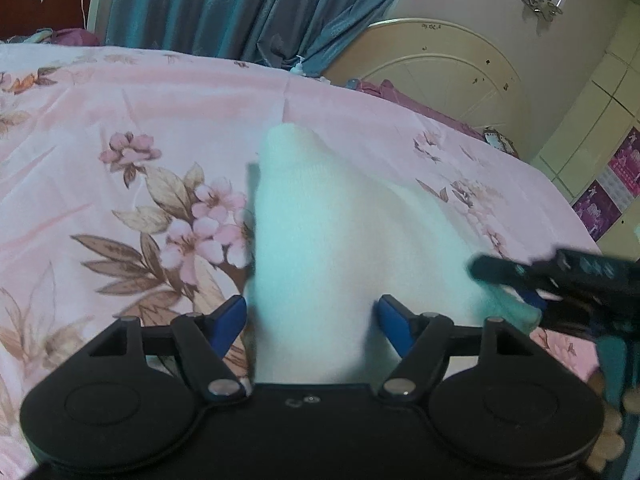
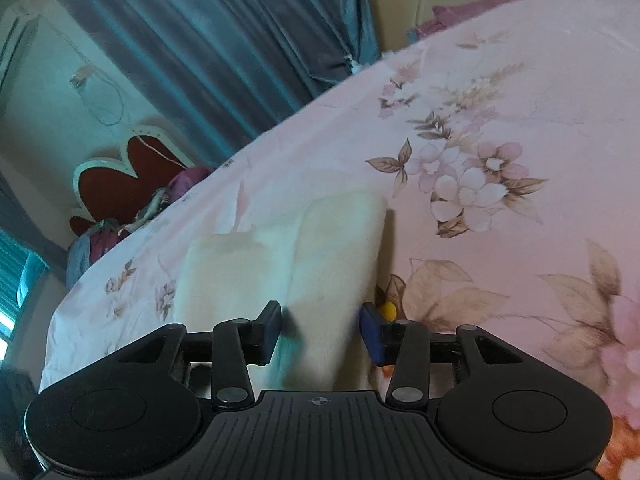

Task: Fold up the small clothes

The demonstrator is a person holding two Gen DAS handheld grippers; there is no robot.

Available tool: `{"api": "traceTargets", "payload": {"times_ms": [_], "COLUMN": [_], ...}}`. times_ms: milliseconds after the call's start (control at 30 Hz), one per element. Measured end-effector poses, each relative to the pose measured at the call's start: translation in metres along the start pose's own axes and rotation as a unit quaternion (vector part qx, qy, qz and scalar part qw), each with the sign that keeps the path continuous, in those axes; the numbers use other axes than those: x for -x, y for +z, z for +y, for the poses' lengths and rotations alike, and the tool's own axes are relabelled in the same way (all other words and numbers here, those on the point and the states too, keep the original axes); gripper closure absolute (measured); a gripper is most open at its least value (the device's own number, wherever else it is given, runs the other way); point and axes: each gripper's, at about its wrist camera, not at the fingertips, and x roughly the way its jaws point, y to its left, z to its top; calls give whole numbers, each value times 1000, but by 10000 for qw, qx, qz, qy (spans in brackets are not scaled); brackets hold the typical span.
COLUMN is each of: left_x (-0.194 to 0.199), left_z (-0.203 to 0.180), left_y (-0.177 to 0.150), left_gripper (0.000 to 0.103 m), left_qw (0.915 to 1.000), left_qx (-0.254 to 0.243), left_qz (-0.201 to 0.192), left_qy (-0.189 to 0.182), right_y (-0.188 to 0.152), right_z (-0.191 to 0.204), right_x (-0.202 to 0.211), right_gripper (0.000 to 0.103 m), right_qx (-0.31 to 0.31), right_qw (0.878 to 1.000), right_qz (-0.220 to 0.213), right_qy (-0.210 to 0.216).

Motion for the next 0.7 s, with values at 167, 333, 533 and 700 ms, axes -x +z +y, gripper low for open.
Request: {"api": "traceTargets", "payload": {"times_ms": [167,333,533,700], "left_x": [-1,0,5,-15], "left_z": [-3,-6,2,5], "left_y": [-4,0,26,49], "left_gripper": [35,35,30,31], "left_qw": [10000,10000,9987,9984], "left_qx": [2,6,205,273], "left_qz": [-74,-69,-424,-415], "left_qy": [18,70,210,284], "right_y": [13,15,18,23], "right_z": [9,16,3,1], "right_x": [-14,-31,-17,-6], "right_gripper": [90,91,63,47], "right_qx": [376,1440,1010,477], "right_qw": [9990,9876,9925,9977], "right_qz": [-198,-222,-267,-263], "right_qy": [-158,-593,-633,-414]}}
